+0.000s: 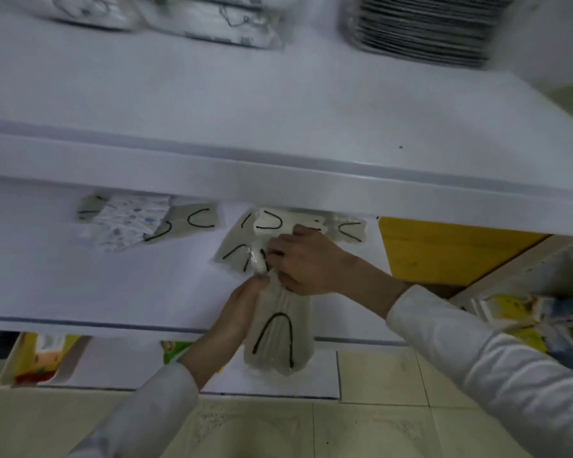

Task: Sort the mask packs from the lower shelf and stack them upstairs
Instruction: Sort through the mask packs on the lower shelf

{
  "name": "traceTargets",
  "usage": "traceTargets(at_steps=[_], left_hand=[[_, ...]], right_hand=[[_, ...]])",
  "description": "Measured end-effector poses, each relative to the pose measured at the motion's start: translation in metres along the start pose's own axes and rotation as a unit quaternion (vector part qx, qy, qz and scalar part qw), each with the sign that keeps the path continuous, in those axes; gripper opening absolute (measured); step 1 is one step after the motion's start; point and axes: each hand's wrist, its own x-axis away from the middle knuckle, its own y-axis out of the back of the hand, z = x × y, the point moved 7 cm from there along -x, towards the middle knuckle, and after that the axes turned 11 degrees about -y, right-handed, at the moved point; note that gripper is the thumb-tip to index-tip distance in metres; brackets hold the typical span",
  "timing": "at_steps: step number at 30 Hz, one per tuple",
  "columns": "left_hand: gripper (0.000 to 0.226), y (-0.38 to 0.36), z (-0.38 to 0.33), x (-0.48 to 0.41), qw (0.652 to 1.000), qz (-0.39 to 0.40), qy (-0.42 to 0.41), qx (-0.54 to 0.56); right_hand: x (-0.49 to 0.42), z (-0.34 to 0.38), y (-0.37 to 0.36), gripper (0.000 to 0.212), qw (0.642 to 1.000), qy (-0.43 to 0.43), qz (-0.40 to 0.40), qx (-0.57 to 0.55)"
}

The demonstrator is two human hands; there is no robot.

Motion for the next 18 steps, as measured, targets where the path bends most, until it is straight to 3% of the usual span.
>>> traceTargets(at_steps=[3, 6, 9, 10, 12, 13, 15, 18], left_hand=[[0.041, 0.005, -0.008, 0.011, 0.999, 0.035, -0.029, -0.019], [0.035, 0.015, -0.018, 0.031, 0.997, 0.009, -0.072, -0.04], [0.031, 0.027, -0.037, 0.064, 0.992, -0.045, -0.113, 0.002], [0.032, 0.032, -0.045, 0.079, 0.989, -0.068, -0.128, 0.016], [0.038, 0.038, -0.068, 0.114, 0.981, -0.081, -0.163, 0.059], [0.041, 0.036, -0.081, 0.128, 0.978, -0.073, -0.178, 0.08], [0.042, 0.031, -0.11, 0.149, 0.97, -0.056, -0.207, 0.112], [0.037, 0.016, -0.166, 0.164, 0.954, -0.044, -0.258, 0.149]], right_hand=[[-0.002, 0.015, 0.023, 0.028, 0.997, -0.014, -0.062, -0.052], [0.005, 0.028, 0.05, 0.04, 0.988, -0.034, -0.129, -0.082], [0.036, 0.025, 0.081, 0.055, 0.947, -0.179, -0.172, -0.206], [0.052, 0.021, 0.088, 0.065, 0.909, -0.249, -0.16, -0.292], [0.088, 0.022, 0.091, 0.077, 0.783, -0.361, -0.102, -0.496], [0.104, 0.026, 0.094, 0.082, 0.712, -0.391, -0.083, -0.578], [0.126, 0.037, 0.095, 0.095, 0.612, -0.4, -0.037, -0.681], [0.123, 0.046, 0.122, 0.086, 0.599, -0.36, -0.03, -0.715]])
